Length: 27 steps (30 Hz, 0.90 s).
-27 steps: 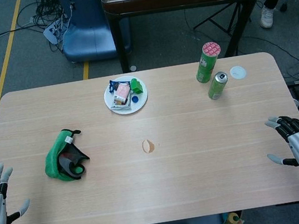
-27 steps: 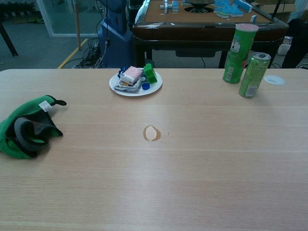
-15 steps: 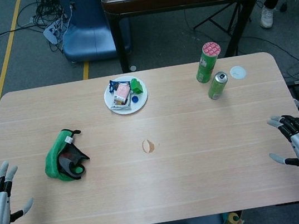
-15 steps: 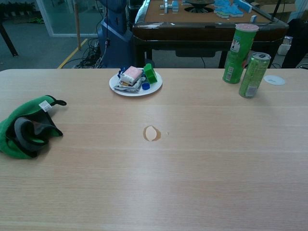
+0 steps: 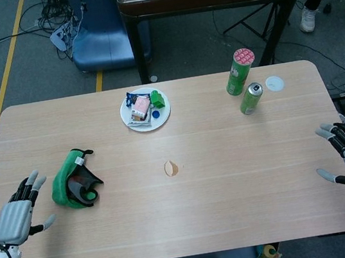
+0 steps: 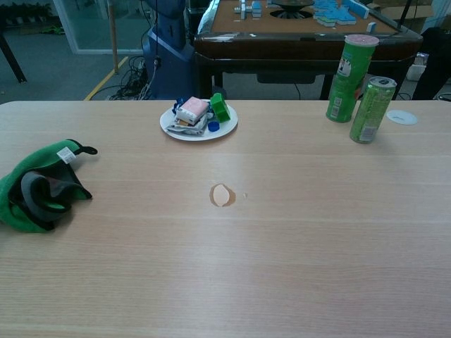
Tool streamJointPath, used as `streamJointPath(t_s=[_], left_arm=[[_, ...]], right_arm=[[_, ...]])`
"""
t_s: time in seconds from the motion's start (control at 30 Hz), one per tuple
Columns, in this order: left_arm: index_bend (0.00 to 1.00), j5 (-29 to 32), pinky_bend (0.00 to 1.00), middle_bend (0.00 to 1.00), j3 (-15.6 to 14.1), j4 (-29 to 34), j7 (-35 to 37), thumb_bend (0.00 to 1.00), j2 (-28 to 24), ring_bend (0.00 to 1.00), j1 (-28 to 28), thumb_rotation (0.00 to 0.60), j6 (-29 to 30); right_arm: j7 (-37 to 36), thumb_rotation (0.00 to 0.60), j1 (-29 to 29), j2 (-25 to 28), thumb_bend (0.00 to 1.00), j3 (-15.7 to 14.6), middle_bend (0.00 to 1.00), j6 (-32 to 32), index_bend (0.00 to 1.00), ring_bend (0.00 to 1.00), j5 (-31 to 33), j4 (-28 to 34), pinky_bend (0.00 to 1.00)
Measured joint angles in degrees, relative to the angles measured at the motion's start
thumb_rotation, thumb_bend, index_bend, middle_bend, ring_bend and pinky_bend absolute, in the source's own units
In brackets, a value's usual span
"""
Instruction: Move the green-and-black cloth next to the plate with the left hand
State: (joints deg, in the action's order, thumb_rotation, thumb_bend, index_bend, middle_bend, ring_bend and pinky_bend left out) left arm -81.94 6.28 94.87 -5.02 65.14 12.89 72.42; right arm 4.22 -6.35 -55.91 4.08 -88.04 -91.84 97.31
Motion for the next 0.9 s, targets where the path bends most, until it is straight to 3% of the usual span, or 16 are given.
streamJointPath(t_s=[0.23, 0.53, 0.9], left_arm=[[0.01, 4.4, 0.18, 0.0, 1.0, -3.79, -0.48, 0.18, 0.15, 0.03, 7.96, 0.6, -13.81], [0.0, 14.98, 0.17, 0.0, 2.58, -12.15, -3.73, 0.18, 4.39, 0.0, 17.27, 0.6, -27.41], [0.0, 31.41, 0.16, 0.0, 0.92, -15.04, -13.17, 0.17, 6.34, 0.0, 23.98, 0.6, -34.66]], right_arm=[[0.75, 0.6, 0.01, 0.59, 0.17, -0.12, 0.22, 0.25, 0.23, 0.17, -0.21, 1.12, 0.22], [0.64, 0.6, 0.5, 0.59, 0.17, -0.24, 0.22, -0.04, 0.23, 0.17, 0.12, 1.07, 0.22], [-0.13, 0.6, 1.27, 0.38, 0.17, -0.45, 0.22, -0.42, 0.23, 0.17, 0.73, 0.24, 0.22]])
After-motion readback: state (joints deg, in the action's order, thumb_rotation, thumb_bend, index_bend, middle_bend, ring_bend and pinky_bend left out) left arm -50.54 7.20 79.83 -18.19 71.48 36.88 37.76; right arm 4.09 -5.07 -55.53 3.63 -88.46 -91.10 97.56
